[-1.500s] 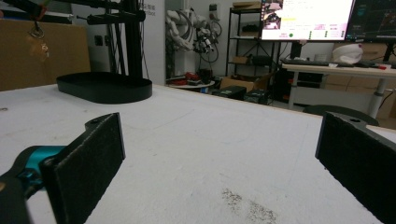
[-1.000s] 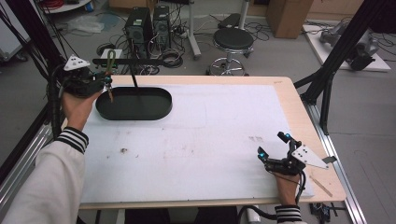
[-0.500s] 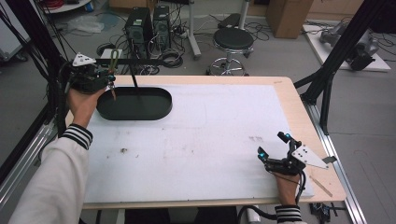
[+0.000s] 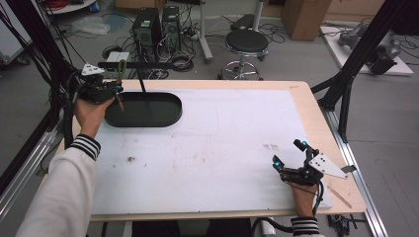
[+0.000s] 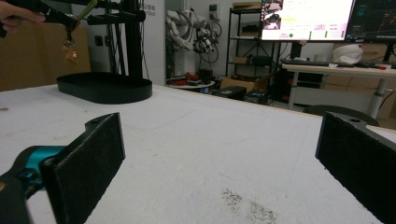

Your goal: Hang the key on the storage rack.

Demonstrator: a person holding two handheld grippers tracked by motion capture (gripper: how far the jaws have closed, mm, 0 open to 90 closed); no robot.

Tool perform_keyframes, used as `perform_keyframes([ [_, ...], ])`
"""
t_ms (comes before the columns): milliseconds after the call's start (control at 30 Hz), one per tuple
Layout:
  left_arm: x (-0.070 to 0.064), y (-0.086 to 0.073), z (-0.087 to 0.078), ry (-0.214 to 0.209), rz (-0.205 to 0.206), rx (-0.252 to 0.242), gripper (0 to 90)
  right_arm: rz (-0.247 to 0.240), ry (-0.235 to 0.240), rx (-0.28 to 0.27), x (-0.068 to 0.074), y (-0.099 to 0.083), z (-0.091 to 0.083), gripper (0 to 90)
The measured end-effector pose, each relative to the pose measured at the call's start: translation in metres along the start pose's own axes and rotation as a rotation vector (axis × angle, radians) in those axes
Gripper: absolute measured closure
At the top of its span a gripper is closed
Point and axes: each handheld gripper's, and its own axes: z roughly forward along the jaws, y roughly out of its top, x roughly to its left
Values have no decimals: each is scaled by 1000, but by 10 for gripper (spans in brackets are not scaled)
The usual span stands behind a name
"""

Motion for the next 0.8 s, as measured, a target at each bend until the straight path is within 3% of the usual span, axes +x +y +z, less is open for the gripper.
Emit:
perform_keyframes([
  [800, 4, -7, 11, 24, -21, 28, 737, 1, 1, 1, 0, 0, 0, 3],
])
